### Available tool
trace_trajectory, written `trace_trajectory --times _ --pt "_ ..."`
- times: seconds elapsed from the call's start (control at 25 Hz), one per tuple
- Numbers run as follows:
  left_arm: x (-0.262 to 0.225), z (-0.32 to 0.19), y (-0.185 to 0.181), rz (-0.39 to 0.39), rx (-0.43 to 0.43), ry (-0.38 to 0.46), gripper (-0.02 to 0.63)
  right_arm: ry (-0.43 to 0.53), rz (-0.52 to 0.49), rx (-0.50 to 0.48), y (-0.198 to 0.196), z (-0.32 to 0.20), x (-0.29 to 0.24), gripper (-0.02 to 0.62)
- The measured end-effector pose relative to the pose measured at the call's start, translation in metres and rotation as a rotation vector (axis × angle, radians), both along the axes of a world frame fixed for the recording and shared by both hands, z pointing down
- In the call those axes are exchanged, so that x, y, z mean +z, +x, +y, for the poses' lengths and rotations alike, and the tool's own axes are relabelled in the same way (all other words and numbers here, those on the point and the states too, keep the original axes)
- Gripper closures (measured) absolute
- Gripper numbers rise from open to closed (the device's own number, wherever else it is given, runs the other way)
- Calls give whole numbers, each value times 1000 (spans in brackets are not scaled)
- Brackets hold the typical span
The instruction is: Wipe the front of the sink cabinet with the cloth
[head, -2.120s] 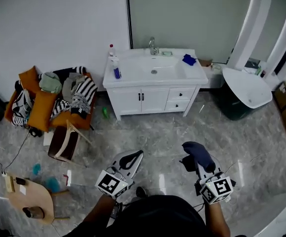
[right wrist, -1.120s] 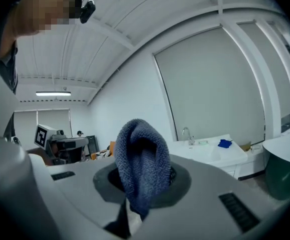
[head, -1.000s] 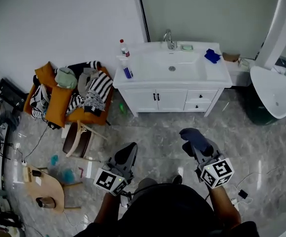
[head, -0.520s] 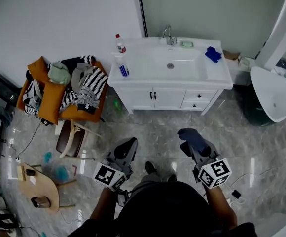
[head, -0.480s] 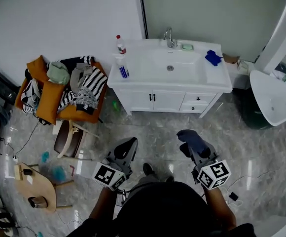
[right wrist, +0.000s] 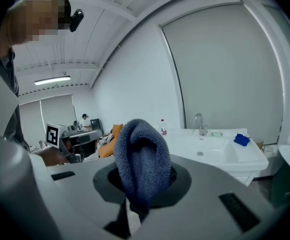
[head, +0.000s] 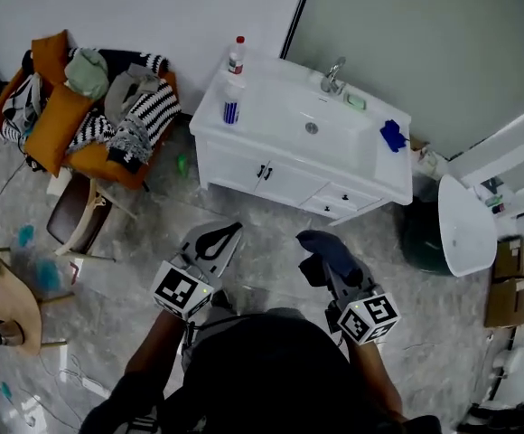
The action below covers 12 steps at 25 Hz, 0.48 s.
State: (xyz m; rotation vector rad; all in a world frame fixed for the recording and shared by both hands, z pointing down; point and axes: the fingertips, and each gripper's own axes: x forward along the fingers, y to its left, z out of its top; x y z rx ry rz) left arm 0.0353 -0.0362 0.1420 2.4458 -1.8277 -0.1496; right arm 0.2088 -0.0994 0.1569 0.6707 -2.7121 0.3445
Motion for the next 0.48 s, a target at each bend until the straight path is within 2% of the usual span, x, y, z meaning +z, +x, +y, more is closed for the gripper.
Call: trace_trajectory --times 0.2,0.48 --pt "14 -18 -26 7 -51 1 603 -43 44 -55 -25 -18 18 557" --pt "34 -65 -26 21 -125 -101 603 -116 49 -162 -42 -79 54 557"
